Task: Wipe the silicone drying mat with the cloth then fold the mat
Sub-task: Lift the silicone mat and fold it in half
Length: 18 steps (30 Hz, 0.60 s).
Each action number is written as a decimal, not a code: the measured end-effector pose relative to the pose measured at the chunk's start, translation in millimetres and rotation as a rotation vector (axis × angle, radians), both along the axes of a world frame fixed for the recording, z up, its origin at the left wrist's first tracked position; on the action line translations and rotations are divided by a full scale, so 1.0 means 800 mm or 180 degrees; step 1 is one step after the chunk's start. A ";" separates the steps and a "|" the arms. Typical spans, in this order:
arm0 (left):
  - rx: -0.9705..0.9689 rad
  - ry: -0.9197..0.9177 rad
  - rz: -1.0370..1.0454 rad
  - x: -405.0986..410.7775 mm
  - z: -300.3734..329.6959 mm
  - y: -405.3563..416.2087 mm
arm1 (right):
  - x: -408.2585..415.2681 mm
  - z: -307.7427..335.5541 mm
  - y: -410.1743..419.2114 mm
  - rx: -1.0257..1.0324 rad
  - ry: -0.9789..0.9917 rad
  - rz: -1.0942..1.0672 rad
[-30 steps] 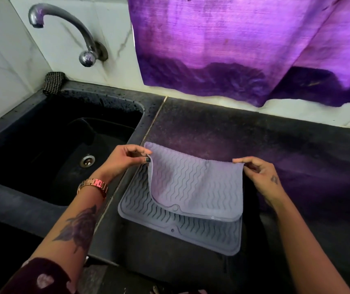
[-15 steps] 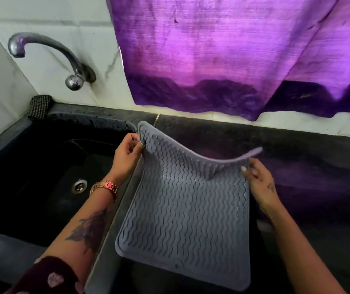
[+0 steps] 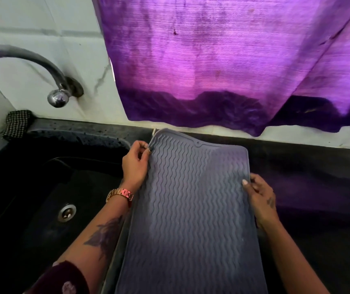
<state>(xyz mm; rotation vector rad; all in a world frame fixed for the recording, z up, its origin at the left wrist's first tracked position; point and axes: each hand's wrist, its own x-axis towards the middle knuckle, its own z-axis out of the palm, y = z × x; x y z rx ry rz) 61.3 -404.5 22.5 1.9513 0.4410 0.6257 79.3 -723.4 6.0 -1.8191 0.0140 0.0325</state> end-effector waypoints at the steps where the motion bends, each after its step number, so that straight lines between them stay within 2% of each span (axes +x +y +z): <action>1: -0.0011 0.0026 -0.0005 0.004 -0.001 0.001 | 0.002 -0.001 0.002 0.0027 0.0028 -0.0041; 11: -0.0120 0.0332 0.0218 0.037 -0.030 0.018 | 0.033 -0.006 0.017 -0.0118 0.0011 -0.0123; 18: 0.0000 0.0774 0.0421 0.049 -0.045 0.021 | 0.041 -0.027 0.023 -0.0221 0.0003 -0.0378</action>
